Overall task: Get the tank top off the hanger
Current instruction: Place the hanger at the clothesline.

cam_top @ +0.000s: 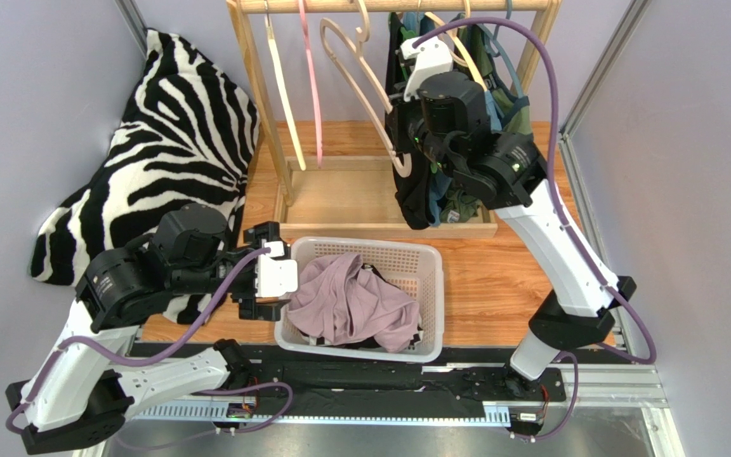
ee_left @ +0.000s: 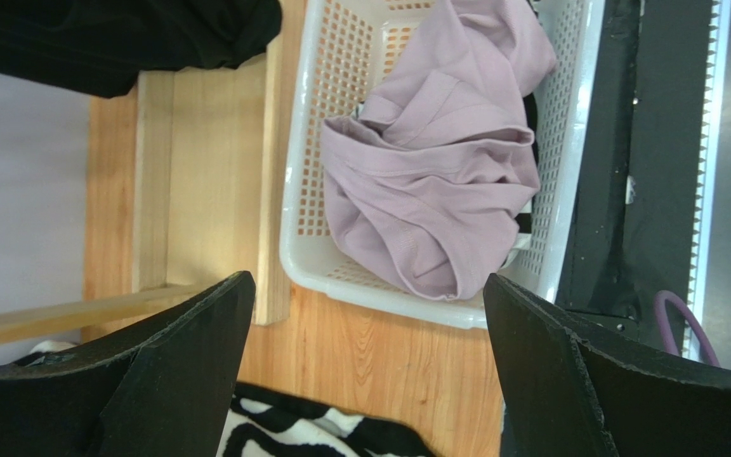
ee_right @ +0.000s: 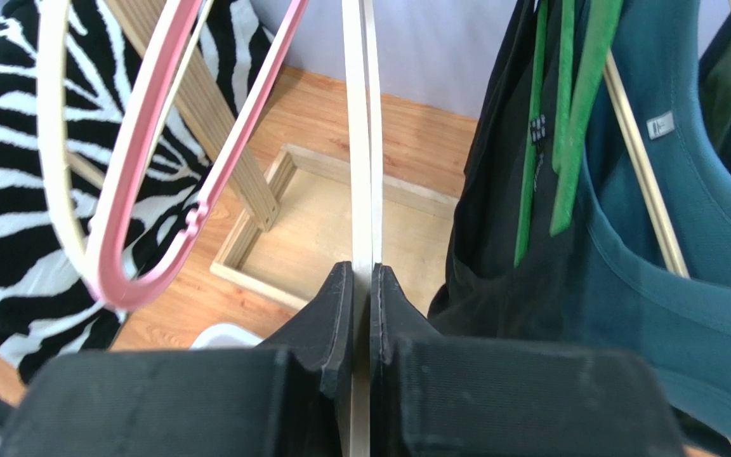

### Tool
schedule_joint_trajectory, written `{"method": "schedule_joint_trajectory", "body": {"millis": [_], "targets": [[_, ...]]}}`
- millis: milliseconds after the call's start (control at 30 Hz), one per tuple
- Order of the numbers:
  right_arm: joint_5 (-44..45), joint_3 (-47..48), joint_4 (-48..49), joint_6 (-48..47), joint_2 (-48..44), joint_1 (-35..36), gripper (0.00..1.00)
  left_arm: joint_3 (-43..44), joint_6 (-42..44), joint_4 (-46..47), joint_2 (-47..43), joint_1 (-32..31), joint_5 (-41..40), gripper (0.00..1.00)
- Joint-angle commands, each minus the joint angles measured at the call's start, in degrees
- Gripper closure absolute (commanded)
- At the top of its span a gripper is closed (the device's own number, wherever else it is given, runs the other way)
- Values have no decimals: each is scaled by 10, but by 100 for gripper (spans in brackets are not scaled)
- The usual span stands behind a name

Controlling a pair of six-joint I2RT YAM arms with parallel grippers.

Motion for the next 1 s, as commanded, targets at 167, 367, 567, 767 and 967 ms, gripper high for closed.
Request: {"method": "schedule_joint_trajectory", "body": {"millis": [167, 367, 567, 767, 967], "targets": [[41, 30, 102, -35, 48, -1, 100, 2, -8, 7, -9, 22, -11, 1], [31, 49, 111, -35, 78, -12, 100, 5, -13, 8, -9, 31, 0, 1], [22, 51, 117, -28, 107, -18, 100, 4, -15, 5, -9, 42, 21, 1], [-6, 48, 116, 0, 123, -18, 100, 13, -14, -2, -9, 54, 55, 1], [-2, 72, 106, -14, 144, 9, 100, 13, -20, 2, -6, 60, 49, 1]]}}
